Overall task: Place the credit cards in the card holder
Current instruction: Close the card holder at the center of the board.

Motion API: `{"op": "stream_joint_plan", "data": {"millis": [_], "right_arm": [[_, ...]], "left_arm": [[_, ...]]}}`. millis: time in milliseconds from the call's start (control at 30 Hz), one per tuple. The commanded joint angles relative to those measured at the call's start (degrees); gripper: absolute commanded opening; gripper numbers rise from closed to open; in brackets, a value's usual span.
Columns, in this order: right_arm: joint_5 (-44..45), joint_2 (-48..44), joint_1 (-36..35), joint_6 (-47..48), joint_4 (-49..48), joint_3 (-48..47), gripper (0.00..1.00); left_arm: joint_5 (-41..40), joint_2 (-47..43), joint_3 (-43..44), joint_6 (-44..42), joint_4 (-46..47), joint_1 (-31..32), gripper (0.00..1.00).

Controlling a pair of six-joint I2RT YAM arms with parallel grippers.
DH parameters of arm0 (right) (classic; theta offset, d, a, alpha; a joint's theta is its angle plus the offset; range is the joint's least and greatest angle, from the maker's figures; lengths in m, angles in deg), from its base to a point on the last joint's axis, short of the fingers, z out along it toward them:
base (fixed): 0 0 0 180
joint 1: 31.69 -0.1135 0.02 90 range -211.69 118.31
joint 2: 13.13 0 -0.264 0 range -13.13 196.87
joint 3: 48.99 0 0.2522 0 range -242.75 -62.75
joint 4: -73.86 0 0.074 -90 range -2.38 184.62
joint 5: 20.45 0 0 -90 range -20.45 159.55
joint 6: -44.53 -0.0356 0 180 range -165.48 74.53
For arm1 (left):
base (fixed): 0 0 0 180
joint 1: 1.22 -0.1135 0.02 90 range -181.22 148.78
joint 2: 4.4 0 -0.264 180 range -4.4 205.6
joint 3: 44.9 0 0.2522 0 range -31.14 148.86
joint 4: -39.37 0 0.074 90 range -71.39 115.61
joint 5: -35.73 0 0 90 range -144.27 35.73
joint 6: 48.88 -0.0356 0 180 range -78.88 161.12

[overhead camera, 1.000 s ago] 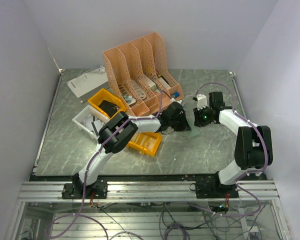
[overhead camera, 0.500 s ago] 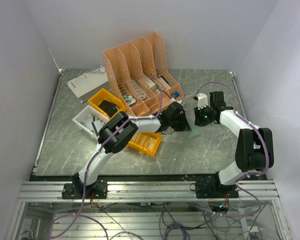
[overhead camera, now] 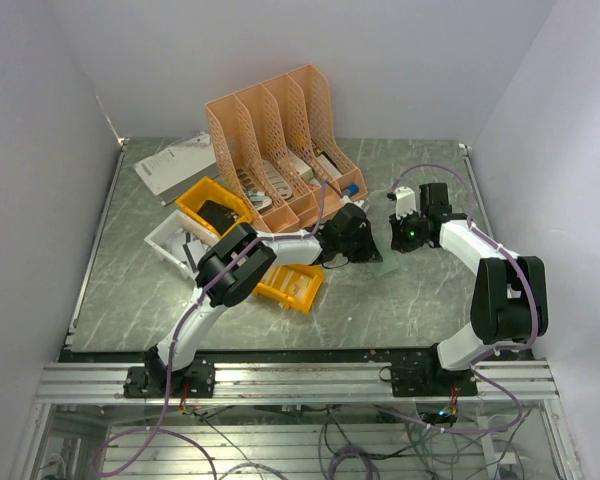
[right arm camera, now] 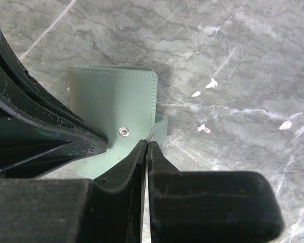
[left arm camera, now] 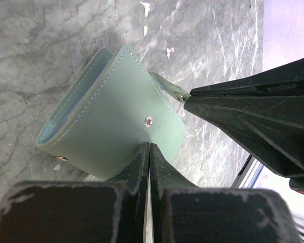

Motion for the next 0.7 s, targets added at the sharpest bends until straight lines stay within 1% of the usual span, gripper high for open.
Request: {"op": "stream_joint_plan", "data": {"millis": [0,100,233,300,367,500,667], "right_arm": [[0.75,0.60,-0.20,-0.09,-0.27,0.08,0.00],[-0.70,1.38,-0.20,-0.14,0.17,-0.37,0.00],[-2.54,1.53,0.19,-0.27,0.20,-0.79,0.00],[-3.99,1.56,0.70,-0.16,0.68,-1.08,0.00],[-5.01,1.59,1.30,0.20,1.02,-1.23,0.00],[-6.23,1.33,2.00,0.51,1.15,-1.24,0.00],[-7.04,1.57,2.08,0.73,1.16,-1.34,0.00]], "left_arm": [[0.10,-0.41,-0.28,-1.44,-2.96,-0.37,0.07],[0.40,-1.03,-0.19,-2.17,-2.69,-0.47,0.07],[0.88,-2.56,1.55,-3.97,-4.10,-1.02,0.11],[0.58,-3.77,2.15,-5.08,-5.40,-1.43,0.18],[-0.15,-4.89,2.45,-6.18,-6.57,-1.80,0.22],[0.34,-5.90,2.47,-7.26,-7.78,-2.65,0.24],[1.45,-6.38,2.02,-7.91,-7.19,-3.08,0.27]]}}
